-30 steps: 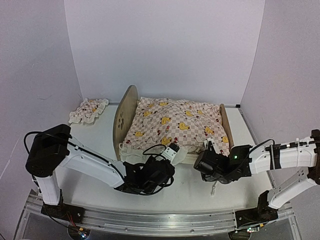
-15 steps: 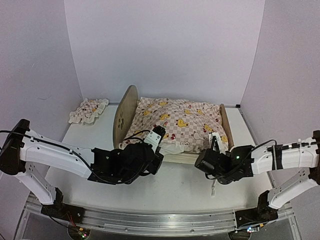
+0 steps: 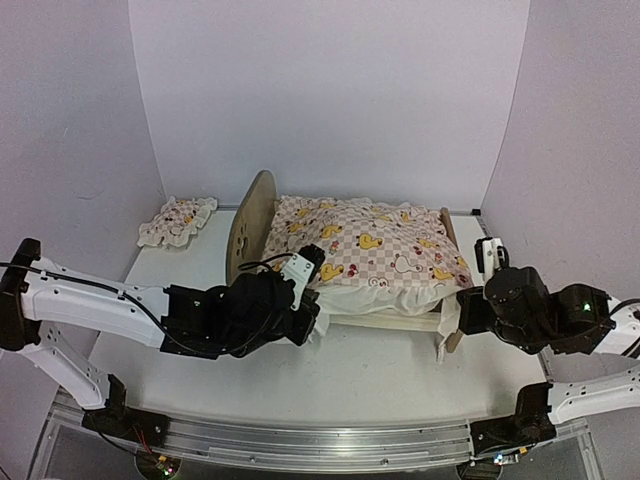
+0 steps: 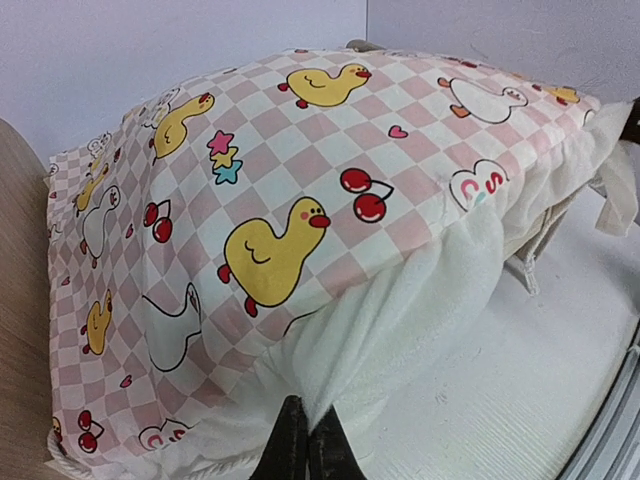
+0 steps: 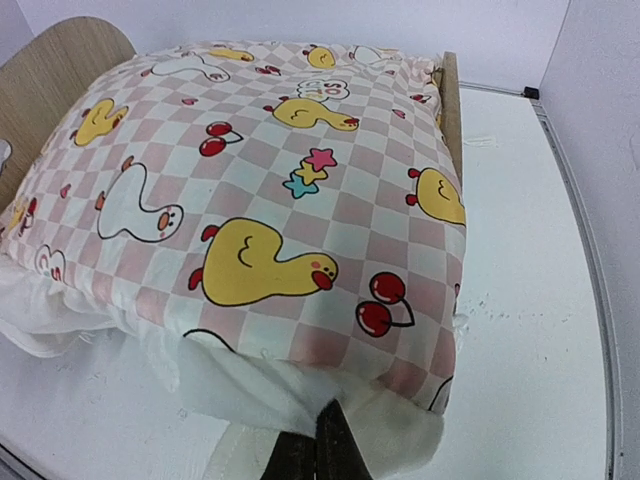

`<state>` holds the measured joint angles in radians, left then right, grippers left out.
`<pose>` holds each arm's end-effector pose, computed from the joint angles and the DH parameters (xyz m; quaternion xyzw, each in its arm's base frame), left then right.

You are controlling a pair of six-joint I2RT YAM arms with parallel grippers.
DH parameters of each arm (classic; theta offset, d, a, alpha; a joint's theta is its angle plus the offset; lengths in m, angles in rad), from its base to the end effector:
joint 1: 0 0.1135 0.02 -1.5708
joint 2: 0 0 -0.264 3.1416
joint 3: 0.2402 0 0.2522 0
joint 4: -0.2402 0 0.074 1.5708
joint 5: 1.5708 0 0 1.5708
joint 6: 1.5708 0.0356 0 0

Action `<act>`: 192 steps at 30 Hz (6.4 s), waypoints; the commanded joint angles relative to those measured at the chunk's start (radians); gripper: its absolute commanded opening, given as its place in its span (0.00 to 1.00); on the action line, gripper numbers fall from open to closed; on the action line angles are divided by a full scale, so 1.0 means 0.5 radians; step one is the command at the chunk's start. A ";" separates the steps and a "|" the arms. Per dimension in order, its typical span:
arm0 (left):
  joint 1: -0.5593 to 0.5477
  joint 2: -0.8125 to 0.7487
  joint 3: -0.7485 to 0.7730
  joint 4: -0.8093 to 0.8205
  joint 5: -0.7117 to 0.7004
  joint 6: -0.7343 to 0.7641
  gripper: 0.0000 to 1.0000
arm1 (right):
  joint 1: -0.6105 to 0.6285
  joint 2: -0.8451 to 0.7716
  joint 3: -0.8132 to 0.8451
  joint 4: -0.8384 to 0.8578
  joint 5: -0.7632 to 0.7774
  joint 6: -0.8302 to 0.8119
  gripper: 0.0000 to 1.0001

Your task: Set up the pet bed

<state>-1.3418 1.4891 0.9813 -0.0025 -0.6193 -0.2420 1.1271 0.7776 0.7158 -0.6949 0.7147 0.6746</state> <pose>0.0954 -0.3182 0.2596 0.2980 0.7811 -0.1581 0.5255 0.0869 0.1286 0.2742 -0.0580 0.8694 0.0913 0.4821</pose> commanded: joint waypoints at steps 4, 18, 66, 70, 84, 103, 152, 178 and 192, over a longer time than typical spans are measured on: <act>0.019 -0.161 0.035 -0.120 0.041 0.027 0.00 | -0.012 0.019 0.098 -0.137 -0.151 0.005 0.00; 0.019 -0.163 -0.116 -0.441 0.206 0.003 0.47 | -0.016 0.288 0.433 -0.776 -0.225 0.547 0.53; -0.296 1.510 0.879 1.262 -0.523 1.575 0.90 | -0.861 0.196 0.116 0.286 -1.159 -0.117 0.88; -0.271 1.591 0.950 1.377 -0.724 1.595 0.83 | -0.861 0.160 0.089 0.285 -1.193 -0.114 0.88; -0.203 1.131 0.668 1.349 -0.710 1.342 0.19 | -0.858 0.198 0.181 0.244 -1.411 -0.546 0.67; 0.043 0.554 0.266 0.978 0.126 0.699 0.03 | -0.840 0.775 0.441 0.406 -2.084 -1.834 0.59; 0.094 0.388 0.262 0.856 0.254 0.649 0.00 | -0.837 1.088 0.287 0.864 -1.843 -1.662 0.15; 0.098 0.425 0.319 0.836 0.731 0.502 0.00 | -0.840 0.760 -0.094 1.466 -1.312 -1.321 0.00; 0.170 0.511 0.383 0.821 0.841 0.305 0.00 | -0.838 1.004 0.047 1.671 -1.068 -1.455 0.00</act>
<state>-1.2606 1.7573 1.1263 0.3939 -0.2310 -0.0574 0.7238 1.2652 0.6930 0.0200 0.0246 -0.0166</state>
